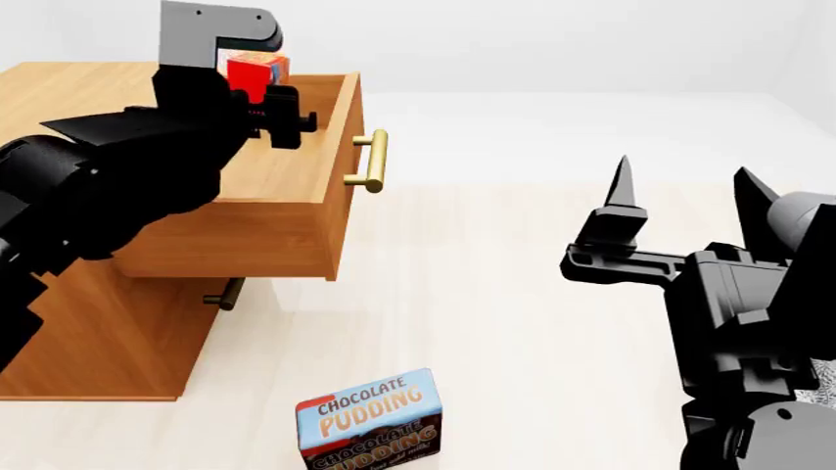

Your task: Put the butter at the back in the top drawer of the cabinet and close it.

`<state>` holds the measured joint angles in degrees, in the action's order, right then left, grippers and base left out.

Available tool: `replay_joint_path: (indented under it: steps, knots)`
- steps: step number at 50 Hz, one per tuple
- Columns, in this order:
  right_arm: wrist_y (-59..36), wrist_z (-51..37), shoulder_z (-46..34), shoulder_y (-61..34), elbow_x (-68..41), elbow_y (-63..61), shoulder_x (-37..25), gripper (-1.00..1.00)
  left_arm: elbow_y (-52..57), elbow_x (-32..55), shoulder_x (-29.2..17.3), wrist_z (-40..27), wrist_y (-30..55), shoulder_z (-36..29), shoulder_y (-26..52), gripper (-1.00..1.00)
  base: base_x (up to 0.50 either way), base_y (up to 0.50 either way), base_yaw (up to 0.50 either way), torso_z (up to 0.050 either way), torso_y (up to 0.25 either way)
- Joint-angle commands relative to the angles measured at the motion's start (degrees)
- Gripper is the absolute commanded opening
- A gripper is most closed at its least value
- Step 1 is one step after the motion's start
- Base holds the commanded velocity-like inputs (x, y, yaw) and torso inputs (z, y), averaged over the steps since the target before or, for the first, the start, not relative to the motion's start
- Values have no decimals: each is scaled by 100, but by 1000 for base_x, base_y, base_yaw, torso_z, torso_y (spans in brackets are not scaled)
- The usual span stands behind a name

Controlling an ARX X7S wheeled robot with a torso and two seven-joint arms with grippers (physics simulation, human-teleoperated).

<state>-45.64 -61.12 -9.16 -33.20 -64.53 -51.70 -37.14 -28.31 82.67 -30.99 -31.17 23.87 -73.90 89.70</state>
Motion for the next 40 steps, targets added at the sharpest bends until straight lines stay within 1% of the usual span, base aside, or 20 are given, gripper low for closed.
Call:
replay_joint_path:
  steps: [1,18,40]
  knots:
    - [41,51,-53,37,63,27,12,100,-94,-24,47,21,66,264,123,-100,0,0,0,0,0]
    - [66,46,-84,51,45,12,-6,100,-293,-17,147,12,170,212,46,-100,0,0,0,1,2]
    - [94,27,-120,65,29,-7,-34,100,-479,-258,201,-63,136,62,-66,-100,0,0,0,0,1]
